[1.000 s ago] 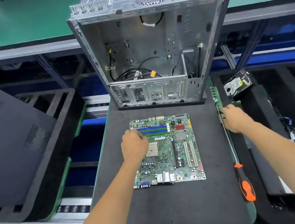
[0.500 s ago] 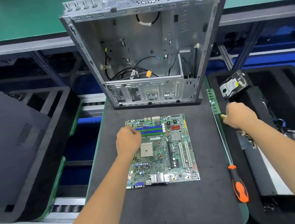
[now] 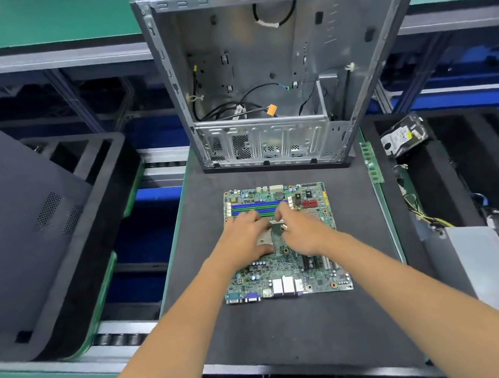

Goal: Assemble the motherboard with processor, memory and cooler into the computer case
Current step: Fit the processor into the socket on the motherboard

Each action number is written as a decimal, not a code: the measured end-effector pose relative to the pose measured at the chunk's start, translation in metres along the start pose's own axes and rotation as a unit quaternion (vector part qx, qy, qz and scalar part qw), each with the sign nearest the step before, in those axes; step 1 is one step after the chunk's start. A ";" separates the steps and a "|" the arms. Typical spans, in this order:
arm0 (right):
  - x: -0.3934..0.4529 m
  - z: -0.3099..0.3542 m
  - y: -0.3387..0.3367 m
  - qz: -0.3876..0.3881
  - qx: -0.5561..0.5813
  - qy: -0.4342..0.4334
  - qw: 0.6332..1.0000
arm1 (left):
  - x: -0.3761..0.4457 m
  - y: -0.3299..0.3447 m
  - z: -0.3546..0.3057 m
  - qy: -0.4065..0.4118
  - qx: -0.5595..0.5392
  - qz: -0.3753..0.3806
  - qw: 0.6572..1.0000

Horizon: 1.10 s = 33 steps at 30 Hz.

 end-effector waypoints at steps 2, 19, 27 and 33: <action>0.003 0.000 0.006 -0.010 -0.056 0.005 0.998 | 0.001 -0.001 -0.001 0.008 -0.011 -0.001 1.000; 0.005 0.018 0.016 -0.033 -0.193 0.024 0.980 | -0.002 -0.006 0.004 -0.008 -0.098 0.035 0.995; 0.006 0.046 -0.003 -0.169 -0.343 -0.040 0.923 | 0.001 -0.011 0.008 -0.009 -0.117 0.031 0.993; 0.023 0.037 -0.030 -0.166 -0.208 -0.022 0.964 | 0.000 -0.027 0.019 -0.033 -0.113 -0.053 0.992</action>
Point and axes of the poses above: each hand's wrist, its own x-axis towards the middle knuckle, its own y-axis out of the palm, z = x × y, the point moved 6 cm from there along x, towards the middle knuckle, and after that the axes turned 7 degrees about y, right-handed, at the moved point
